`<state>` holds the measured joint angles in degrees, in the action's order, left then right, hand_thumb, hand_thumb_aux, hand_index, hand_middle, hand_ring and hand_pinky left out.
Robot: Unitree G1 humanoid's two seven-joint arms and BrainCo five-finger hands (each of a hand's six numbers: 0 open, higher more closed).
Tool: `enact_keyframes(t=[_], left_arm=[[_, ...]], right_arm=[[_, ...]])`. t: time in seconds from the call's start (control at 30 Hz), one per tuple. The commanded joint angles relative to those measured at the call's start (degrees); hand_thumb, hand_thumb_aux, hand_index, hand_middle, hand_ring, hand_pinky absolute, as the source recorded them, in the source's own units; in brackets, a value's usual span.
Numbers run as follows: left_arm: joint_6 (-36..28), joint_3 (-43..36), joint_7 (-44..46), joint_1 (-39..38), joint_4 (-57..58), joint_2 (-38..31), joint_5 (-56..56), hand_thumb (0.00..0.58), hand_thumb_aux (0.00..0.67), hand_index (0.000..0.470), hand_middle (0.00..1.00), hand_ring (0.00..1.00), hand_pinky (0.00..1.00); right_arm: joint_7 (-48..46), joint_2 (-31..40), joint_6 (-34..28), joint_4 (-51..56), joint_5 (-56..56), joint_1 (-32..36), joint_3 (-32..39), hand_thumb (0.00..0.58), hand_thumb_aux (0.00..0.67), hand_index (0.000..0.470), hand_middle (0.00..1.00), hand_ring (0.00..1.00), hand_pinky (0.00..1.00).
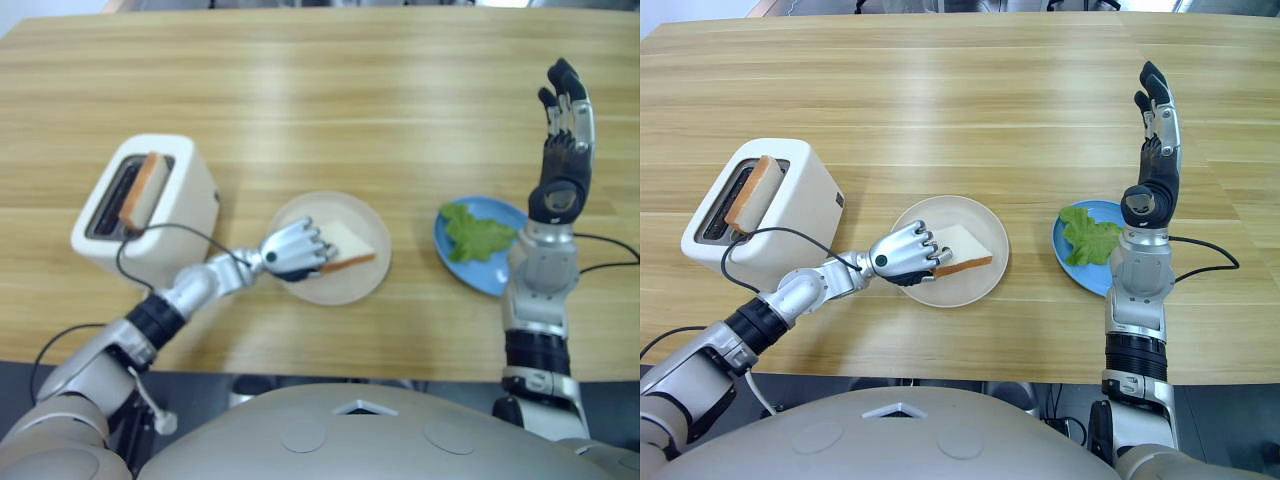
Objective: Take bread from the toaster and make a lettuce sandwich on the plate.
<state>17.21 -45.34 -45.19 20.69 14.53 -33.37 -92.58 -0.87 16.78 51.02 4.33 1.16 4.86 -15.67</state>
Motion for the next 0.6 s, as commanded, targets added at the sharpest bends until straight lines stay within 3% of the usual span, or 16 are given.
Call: enact_keyframes(t=[0.03,0.2,0.23,0.27,0.3,0.33,0.4,0.43,0.47,0.5,0.6], left_arm=[[-1.61,-3.31,-1.83,0.23,5.78,0.04,-1.4,0.58,0.67,0.46,0.95,0.95,0.95],[-1.93,-5.42,-0.62,-0.46,8.88,1.26,0.7,0.58,0.67,0.46,0.86,0.86,0.86],[-1.76,-5.07,0.17,-0.88,8.78,1.39,2.15,0.496,0.415,0.285,0.8,0.8,0.8],[-1.81,-4.77,1.44,-1.31,8.31,1.36,3.28,0.496,0.415,0.285,0.8,0.8,0.8],[-1.13,-4.08,3.84,-1.96,7.58,1.21,5.58,0.066,0.039,0.027,0.8,0.8,0.8],[0.53,-3.26,7.25,-2.52,6.58,0.86,8.97,0.0,0.0,0.0,0.8,0.8,0.8],[6.29,-0.73,13.26,-4.73,2.06,-0.34,19.5,0.0,0.0,0.0,0.8,0.8,0.8],[7.68,0.84,14.73,-5.8,-1.83,-1.04,22.84,0.0,0.0,0.0,0.71,0.71,0.71],[8.41,2.27,16.43,-6.53,-4.67,-1.38,25.61,0.0,0.0,0.0,0.52,0.52,0.52],[8.78,3.93,18.03,-7.05,-7.01,-1.64,27.9,0.0,0.0,0.0,0.0,0.0,0.0],[7.56,8.35,19.93,-7.98,-11.67,-2.17,30.51,0.0,0.0,0.0,0.0,0.0,0.0]], right_arm=[[-0.54,0.37,-0.4,-1.25,-1.01,-0.78,-0.14,0.0,0.0,0.0,0.0,0.0,0.0],[-1.03,0.77,-0.84,-1.99,-1.0,-1.08,-0.09,0.0,0.0,0.0,0.0,0.0,0.0],[-1.13,1.0,-1.04,-2.37,-0.91,-1.25,-0.26,0.0,0.0,0.0,0.0,0.0,0.0],[-1.25,1.35,-1.23,-2.71,-0.8,-1.48,-0.52,0.0,0.0,0.0,0.0,0.0,0.0],[-1.4,1.91,-1.29,-2.82,-0.63,-1.71,-0.91,0.0,0.0,0.0,0.0,0.0,0.0],[-1.55,2.54,-1.42,-2.91,-0.62,-1.95,-1.31,0.0,0.0,0.0,0.0,0.0,0.0],[-2.02,4.4,-2.05,-2.62,-0.57,-2.47,-2.45,0.0,0.0,0.0,0.0,0.0,0.0],[-2.37,5.79,-2.47,-2.03,0.26,-2.73,-2.99,0.0,0.0,0.0,0.0,0.0,0.0],[-2.75,7.22,-3.17,-1.21,1.41,-2.99,-3.36,0.0,0.0,0.0,0.0,0.0,0.0],[-3.04,8.6,-3.57,-0.28,2.9,-3.23,-3.72,0.0,0.0,0.0,0.0,0.0,0.0],[-3.57,12.45,-4.61,2.53,5.98,-3.95,-4.58,0.0,0.0,0.0,0.0,0.0,0.0]])
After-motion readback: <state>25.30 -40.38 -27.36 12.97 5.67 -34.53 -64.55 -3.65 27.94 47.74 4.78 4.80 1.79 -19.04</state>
